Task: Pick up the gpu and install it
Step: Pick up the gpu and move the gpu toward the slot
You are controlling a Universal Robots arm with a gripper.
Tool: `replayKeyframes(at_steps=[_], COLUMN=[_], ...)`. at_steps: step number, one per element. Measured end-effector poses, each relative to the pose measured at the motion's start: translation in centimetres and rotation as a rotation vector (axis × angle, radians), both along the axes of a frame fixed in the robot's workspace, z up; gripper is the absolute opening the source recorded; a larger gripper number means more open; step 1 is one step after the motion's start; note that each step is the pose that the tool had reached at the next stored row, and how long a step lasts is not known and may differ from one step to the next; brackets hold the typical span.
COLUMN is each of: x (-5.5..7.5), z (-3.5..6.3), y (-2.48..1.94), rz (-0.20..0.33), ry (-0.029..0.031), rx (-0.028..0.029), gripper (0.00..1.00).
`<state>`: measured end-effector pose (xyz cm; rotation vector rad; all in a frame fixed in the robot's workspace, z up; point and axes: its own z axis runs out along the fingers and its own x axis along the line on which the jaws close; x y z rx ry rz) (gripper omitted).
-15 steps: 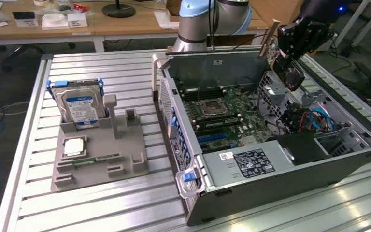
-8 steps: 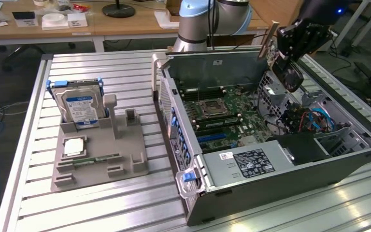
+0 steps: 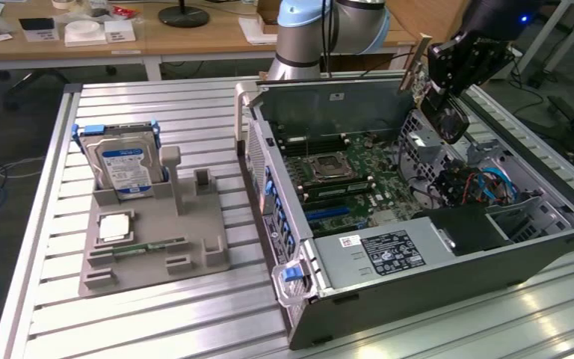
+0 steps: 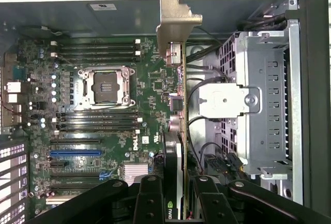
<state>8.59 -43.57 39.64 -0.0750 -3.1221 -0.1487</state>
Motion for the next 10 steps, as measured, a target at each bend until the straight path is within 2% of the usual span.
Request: replayKeyframes(at_steps=[10], x=[0.0], z=[-0.3], y=[0.0], rz=[0.0], ry=[-0.0007], rx=[-0.0025], gripper=[0.27])
